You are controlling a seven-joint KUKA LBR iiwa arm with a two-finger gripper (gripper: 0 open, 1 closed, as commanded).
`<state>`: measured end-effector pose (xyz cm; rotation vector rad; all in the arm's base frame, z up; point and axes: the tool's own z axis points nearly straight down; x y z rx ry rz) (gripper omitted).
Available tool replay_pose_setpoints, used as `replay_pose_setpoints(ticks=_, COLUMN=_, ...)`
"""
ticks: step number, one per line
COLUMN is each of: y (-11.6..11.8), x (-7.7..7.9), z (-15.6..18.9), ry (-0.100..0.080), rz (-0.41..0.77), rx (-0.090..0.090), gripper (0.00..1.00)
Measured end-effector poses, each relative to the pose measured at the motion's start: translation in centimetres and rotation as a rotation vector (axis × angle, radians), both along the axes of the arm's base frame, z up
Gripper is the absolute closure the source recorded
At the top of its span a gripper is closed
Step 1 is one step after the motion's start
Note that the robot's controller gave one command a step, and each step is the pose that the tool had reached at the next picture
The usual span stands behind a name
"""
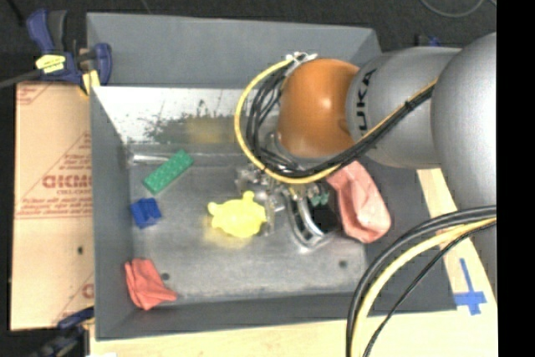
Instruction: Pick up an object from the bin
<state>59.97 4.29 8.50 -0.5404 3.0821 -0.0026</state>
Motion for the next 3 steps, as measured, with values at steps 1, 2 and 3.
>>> replay_pose_setpoints(ticks=1, y=0.00, x=0.00, z=0.00, ry=0.000, rz=0.000, rx=0.000, gripper=1.00)
replay_pose_setpoints(ticks=2, y=-0.11, x=0.27, z=-0.44, ry=-0.002, rz=0.016, rx=0.000, gripper=1.00)
replay_pose_setpoints(ticks=3, y=-0.34, x=0.99, z=0.13, ry=-0.004, rz=0.039, rx=-0.001, gripper=1.00)
